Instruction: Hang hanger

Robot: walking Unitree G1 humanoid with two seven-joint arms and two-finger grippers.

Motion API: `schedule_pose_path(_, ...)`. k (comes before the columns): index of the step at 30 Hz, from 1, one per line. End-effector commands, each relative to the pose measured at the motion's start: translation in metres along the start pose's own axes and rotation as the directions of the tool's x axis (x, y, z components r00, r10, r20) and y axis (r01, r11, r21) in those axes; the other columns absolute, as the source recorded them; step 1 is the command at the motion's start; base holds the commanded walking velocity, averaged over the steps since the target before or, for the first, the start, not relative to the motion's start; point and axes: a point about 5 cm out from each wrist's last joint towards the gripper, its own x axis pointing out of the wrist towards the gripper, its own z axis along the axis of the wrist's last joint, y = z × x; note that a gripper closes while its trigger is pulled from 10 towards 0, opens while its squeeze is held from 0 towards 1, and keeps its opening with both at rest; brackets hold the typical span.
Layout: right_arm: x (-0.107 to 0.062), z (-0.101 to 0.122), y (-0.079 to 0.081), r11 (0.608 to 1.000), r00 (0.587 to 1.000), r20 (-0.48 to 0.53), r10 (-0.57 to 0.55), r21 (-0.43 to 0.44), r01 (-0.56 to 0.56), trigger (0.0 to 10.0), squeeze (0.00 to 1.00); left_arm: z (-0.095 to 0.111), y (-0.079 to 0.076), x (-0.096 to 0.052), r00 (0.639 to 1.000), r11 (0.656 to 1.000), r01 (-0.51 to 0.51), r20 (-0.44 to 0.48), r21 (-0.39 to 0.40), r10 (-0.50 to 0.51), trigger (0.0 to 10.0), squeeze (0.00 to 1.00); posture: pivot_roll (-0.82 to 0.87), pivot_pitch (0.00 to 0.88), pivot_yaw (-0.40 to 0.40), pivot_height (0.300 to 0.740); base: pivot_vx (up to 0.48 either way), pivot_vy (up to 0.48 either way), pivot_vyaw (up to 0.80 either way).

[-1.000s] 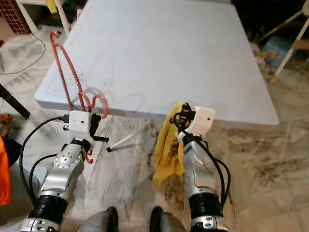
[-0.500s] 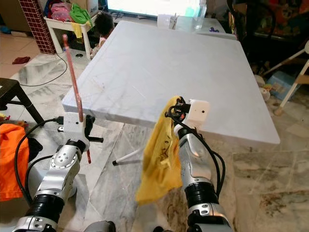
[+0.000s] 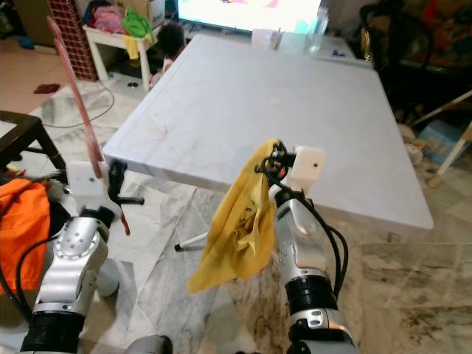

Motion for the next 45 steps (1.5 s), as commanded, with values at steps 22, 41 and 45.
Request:
schedule_pose_path(22, 0.036, 0.054, 0.032, 0.992, 0.981, 0.157, 0.118, 0.013, -0.122, 10.0, 0.0, 0.002, -0.005, -0.022, 0.998, 0.999, 0.025, -0.064, -0.031, -0.027, 10.0, 0.0, 0.24, 0.236, -0.131, 0.74, 0.198, 0.0, -0.79)
schedule_pose_path(41, 0.074, 0.091, 0.103, 0.844, 0.845, 0.169, 0.507, 0.101, -0.526, 10.0, 0.0, -0.003, 0.004, -0.04, 0.985, 0.991, -0.129, -0.116, 0.022, 0.131, 10.0, 0.0, 0.3, 0.272, -0.191, 0.74, 0.077, 0.0, -0.75)
schedule_pose_path(45, 0.077, 0.098, 0.113, 0.815, 0.81, 0.185, 0.556, 0.073, -0.575, 10.0, 0.0, -0.003, 0.006, -0.043, 0.981, 0.989, -0.147, -0.12, 0.034, 0.15, 10.0, 0.0, 0.32, 0.271, -0.191, 0.74, 0.0, 0.0, -0.26)
